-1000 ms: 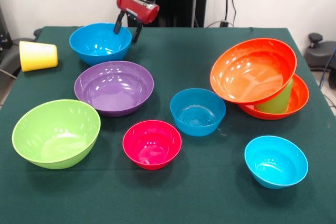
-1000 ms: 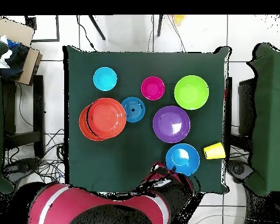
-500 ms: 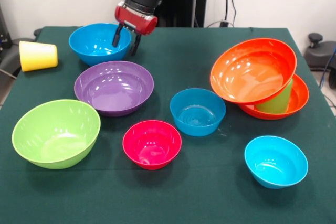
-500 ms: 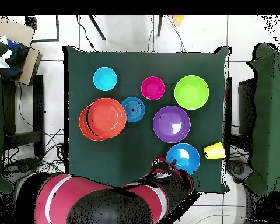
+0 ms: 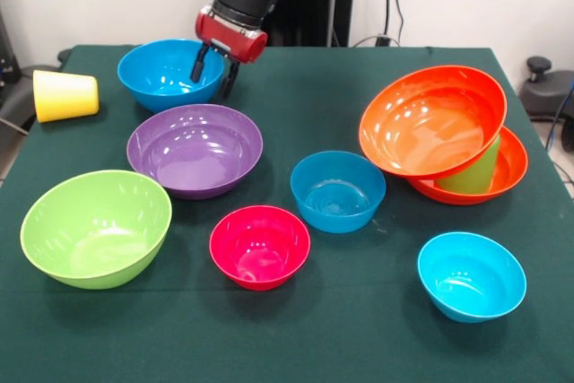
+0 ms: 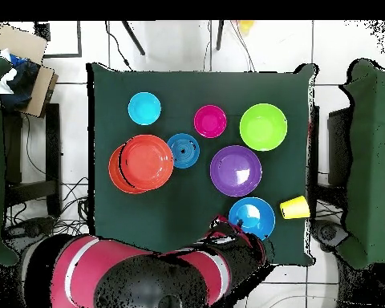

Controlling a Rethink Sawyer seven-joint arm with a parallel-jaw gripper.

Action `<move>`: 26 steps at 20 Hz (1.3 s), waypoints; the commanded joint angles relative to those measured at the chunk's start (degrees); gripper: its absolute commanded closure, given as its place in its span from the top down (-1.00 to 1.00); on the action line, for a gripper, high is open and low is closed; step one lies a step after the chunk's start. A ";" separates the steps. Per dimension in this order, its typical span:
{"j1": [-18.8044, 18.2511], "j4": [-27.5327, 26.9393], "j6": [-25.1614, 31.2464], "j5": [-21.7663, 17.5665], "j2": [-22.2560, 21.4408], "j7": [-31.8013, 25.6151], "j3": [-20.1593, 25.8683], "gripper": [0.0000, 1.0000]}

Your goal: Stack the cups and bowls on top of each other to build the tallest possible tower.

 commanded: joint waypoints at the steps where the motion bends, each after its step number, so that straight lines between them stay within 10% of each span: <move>1: 0.25 -6.43 -2.66 1.96 1.75 -0.13 4.45 1.00; 26: -1.14 -8.17 0.01 -0.25 0.31 -0.74 6.23 1.00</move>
